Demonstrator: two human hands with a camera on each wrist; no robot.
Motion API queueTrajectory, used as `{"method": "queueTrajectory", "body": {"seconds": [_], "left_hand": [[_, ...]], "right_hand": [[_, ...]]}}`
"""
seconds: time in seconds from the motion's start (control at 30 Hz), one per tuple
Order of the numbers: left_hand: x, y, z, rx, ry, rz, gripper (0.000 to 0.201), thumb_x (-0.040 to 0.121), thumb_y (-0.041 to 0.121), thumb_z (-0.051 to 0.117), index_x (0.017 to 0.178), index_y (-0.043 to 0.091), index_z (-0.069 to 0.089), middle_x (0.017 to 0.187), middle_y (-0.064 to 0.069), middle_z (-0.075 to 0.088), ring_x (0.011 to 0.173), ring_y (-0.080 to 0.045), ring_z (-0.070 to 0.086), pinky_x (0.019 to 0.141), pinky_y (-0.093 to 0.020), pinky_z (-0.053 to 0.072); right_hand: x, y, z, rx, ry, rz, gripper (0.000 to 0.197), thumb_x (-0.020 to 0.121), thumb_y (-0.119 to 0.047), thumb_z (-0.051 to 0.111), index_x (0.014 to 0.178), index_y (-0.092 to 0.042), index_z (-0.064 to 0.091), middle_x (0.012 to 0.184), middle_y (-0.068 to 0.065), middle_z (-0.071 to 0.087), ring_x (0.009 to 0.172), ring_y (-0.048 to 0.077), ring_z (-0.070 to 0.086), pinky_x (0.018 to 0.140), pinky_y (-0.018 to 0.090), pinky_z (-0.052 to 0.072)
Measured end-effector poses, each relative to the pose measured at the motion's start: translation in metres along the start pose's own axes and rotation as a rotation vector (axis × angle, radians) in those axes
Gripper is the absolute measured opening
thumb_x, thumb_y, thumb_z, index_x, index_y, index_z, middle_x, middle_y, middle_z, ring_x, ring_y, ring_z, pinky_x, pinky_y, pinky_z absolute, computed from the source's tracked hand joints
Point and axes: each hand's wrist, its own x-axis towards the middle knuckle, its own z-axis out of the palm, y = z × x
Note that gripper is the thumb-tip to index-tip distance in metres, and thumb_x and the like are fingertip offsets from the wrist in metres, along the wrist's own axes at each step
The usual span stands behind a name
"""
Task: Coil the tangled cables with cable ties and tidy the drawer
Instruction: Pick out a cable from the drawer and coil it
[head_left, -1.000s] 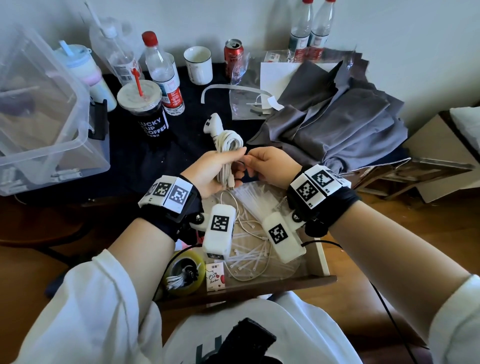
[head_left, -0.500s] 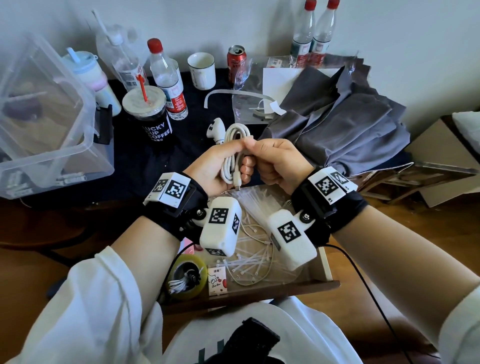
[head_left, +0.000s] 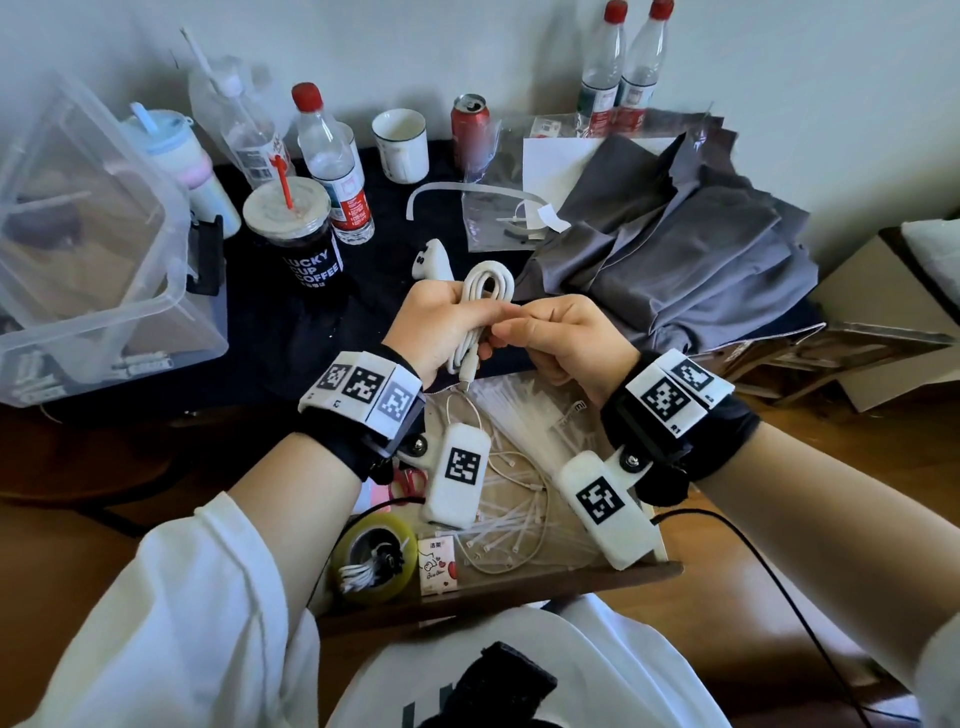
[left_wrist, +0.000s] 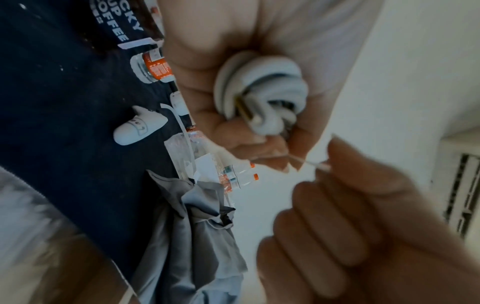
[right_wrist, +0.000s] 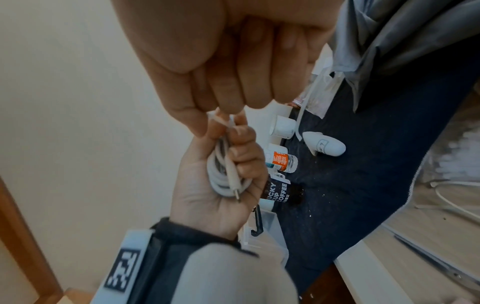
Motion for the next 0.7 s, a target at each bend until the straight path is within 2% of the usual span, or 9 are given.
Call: {"method": "queueTrajectory", "body": {"seconds": [0.07, 0.1, 0.13, 0.2, 0.3, 0.37, 0.47, 0.57, 0.7], "left_hand": [[0.000, 0.002, 0.001, 0.000, 0.003, 0.020, 0.025, 0.080, 0.005, 0.068, 0.055, 0.009, 0.066, 0.048, -0.006, 0.053, 0.046, -0.018, 0.050, 0.044, -0.024, 0.042], [0.000, 0.003, 0.002, 0.003, 0.004, 0.026, 0.022, 0.080, 0.005, 0.068, 0.059, 0.006, 0.065, 0.049, -0.008, 0.053, 0.047, -0.018, 0.050, 0.045, -0.024, 0.042], [0.000, 0.002, 0.002, 0.004, 0.005, 0.026, 0.021, 0.080, 0.005, 0.068, 0.059, 0.006, 0.064, 0.050, -0.008, 0.053, 0.047, -0.018, 0.050, 0.045, -0.024, 0.043], [0.001, -0.001, 0.002, -0.005, 0.019, 0.007, 0.025, 0.082, 0.008, 0.067, 0.057, 0.010, 0.065, 0.049, -0.006, 0.056, 0.046, -0.017, 0.052, 0.045, -0.023, 0.043], [0.002, -0.006, 0.000, -0.056, 0.013, -0.077, 0.019, 0.084, 0.012, 0.066, 0.066, 0.007, 0.064, 0.050, -0.003, 0.059, 0.044, -0.013, 0.051, 0.041, -0.020, 0.041], [0.001, -0.011, -0.004, -0.105, -0.020, -0.146, 0.016, 0.087, 0.017, 0.065, 0.076, 0.006, 0.063, 0.055, -0.003, 0.061, 0.048, -0.013, 0.050, 0.041, -0.019, 0.041], [-0.002, -0.017, -0.013, -0.241, -0.118, -0.197, 0.024, 0.094, 0.028, 0.051, 0.096, 0.006, 0.063, 0.071, -0.005, 0.065, 0.058, -0.012, 0.056, 0.054, -0.020, 0.047], [-0.008, -0.017, -0.021, -0.431, -0.191, -0.215, 0.030, 0.094, 0.022, 0.041, 0.111, 0.003, 0.058, 0.087, -0.012, 0.070, 0.067, -0.014, 0.063, 0.066, -0.025, 0.052], [-0.015, -0.020, -0.024, -0.427, -0.236, -0.179, 0.032, 0.082, 0.026, 0.049, 0.105, 0.006, 0.059, 0.088, -0.008, 0.073, 0.068, -0.011, 0.063, 0.063, -0.022, 0.052]], "right_hand": [[-0.004, -0.006, 0.002, 0.010, -0.012, -0.023, 0.025, 0.091, 0.007, 0.046, 0.075, -0.001, 0.063, 0.028, -0.009, 0.038, 0.025, 0.003, 0.029, 0.033, 0.008, 0.022], [-0.004, -0.009, 0.001, 0.015, -0.021, -0.026, 0.019, 0.091, 0.009, 0.044, 0.087, 0.004, 0.062, 0.028, -0.009, 0.040, 0.025, 0.003, 0.034, 0.033, 0.009, 0.026], [-0.004, -0.009, 0.000, 0.011, -0.026, -0.029, 0.018, 0.091, 0.008, 0.044, 0.092, 0.006, 0.062, 0.029, -0.009, 0.041, 0.026, 0.002, 0.034, 0.033, 0.009, 0.026], [0.001, -0.004, -0.002, -0.034, -0.021, -0.043, 0.023, 0.091, 0.000, 0.049, 0.074, -0.001, 0.065, 0.034, -0.008, 0.045, 0.029, 0.003, 0.026, 0.034, 0.011, 0.019], [0.008, 0.006, -0.005, -0.083, -0.008, -0.010, 0.049, 0.092, -0.007, 0.052, 0.048, -0.025, 0.061, 0.035, -0.009, 0.041, 0.034, 0.003, 0.023, 0.036, 0.014, 0.018], [0.010, 0.008, -0.006, -0.104, -0.004, 0.032, 0.054, 0.092, -0.012, 0.055, 0.039, -0.024, 0.055, 0.039, -0.009, 0.033, 0.035, 0.004, 0.023, 0.037, 0.014, 0.020], [0.014, 0.012, -0.011, -0.160, 0.084, 0.054, 0.035, 0.087, -0.019, 0.063, 0.053, -0.019, 0.054, 0.043, -0.007, 0.036, 0.035, 0.002, 0.027, 0.037, 0.011, 0.023], [0.015, 0.016, -0.020, -0.195, 0.151, 0.023, 0.018, 0.082, -0.012, 0.068, 0.075, -0.015, 0.052, 0.038, -0.010, 0.043, 0.033, 0.002, 0.033, 0.037, 0.011, 0.027], [0.012, 0.010, -0.026, -0.052, 0.050, 0.031, 0.011, 0.084, -0.005, 0.064, 0.080, -0.015, 0.062, 0.052, -0.004, 0.058, 0.040, 0.008, 0.046, 0.040, 0.017, 0.036]]}}
